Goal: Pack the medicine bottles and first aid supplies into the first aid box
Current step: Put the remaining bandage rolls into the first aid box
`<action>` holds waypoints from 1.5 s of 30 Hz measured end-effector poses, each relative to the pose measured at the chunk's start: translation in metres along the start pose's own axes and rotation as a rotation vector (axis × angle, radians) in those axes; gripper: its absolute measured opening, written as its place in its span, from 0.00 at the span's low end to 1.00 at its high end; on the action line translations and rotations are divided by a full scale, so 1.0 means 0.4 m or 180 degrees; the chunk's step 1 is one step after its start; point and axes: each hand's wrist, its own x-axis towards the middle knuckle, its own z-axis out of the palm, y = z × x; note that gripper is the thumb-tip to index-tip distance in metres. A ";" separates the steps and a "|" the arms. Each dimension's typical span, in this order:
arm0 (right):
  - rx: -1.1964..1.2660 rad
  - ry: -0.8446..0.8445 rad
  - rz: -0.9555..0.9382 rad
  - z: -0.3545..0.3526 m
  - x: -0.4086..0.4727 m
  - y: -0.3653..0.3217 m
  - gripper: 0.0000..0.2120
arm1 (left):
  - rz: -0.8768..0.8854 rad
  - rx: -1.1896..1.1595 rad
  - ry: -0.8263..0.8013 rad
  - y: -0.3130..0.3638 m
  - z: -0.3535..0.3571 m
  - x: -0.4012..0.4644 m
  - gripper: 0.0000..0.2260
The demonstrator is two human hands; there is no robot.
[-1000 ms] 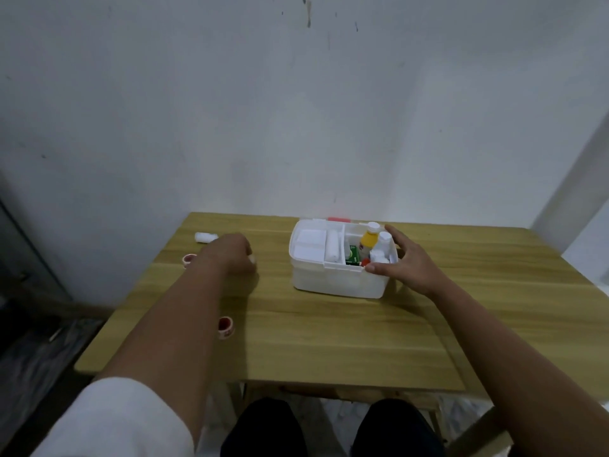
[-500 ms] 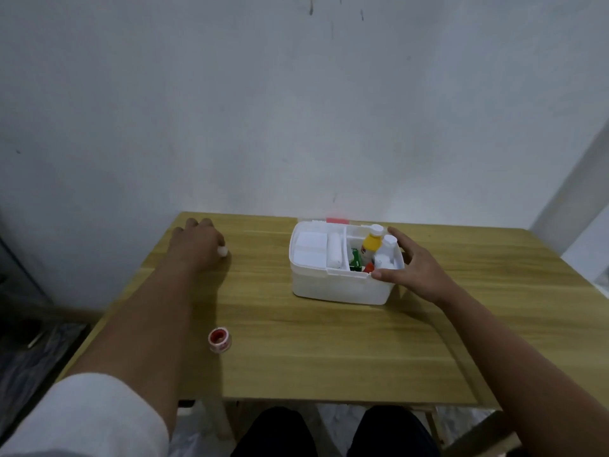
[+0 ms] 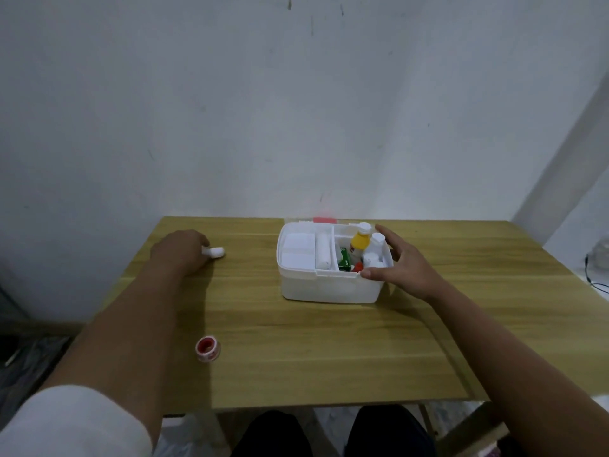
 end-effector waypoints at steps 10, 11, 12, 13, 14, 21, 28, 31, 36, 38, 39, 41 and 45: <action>0.0111 -0.0042 0.0023 -0.004 -0.010 -0.003 0.54 | 0.0126 -0.0010 0.0402 0.110 -0.025 -0.069 0.13; 0.0128 -0.0048 0.0016 -0.004 -0.011 -0.003 0.54 | 0.0186 -0.0125 0.0482 0.122 -0.034 -0.071 0.13; 0.0138 -0.0058 0.0012 -0.003 -0.012 -0.005 0.55 | 0.0245 -0.0259 0.0567 0.139 -0.047 -0.075 0.13; 0.0140 -0.0059 0.0010 -0.003 -0.011 -0.006 0.55 | 0.0331 -0.0389 0.0660 0.158 -0.062 -0.079 0.13; 0.0139 -0.0059 0.0002 -0.003 -0.012 -0.007 0.55 | 0.0436 -0.0497 0.0740 0.180 -0.078 -0.083 0.13; 0.0145 -0.0042 -0.0024 -0.005 -0.019 -0.014 0.55 | 0.0951 -0.0585 0.0618 0.356 -0.122 -0.116 0.11; 0.0261 -0.0029 -0.0054 -0.004 -0.020 -0.016 0.56 | 0.0851 -0.0062 0.0470 0.451 -0.083 -0.155 0.16; 0.0311 -0.0010 -0.0057 -0.004 -0.021 -0.015 0.56 | 0.0813 0.0264 0.0498 0.475 -0.072 -0.166 0.18; 0.0343 -0.0024 -0.0086 -0.003 -0.019 -0.010 0.56 | 0.0738 0.0702 0.0574 0.503 -0.062 -0.175 0.18; 0.0323 -0.0017 -0.0094 -0.003 -0.020 -0.010 0.56 | 0.0763 0.0681 0.0516 0.509 -0.062 -0.177 0.18; 0.0310 -0.0015 -0.0105 -0.004 -0.020 -0.010 0.56 | 0.0771 0.0609 0.0460 0.512 -0.065 -0.176 0.18; 0.0301 -0.0008 -0.0119 -0.003 -0.019 -0.007 0.57 | 0.0760 0.0426 0.0321 0.516 -0.076 -0.175 0.17; 0.0327 -0.0008 -0.0115 -0.001 -0.018 -0.004 0.57 | 0.0724 0.0176 0.0214 0.510 -0.089 -0.176 0.27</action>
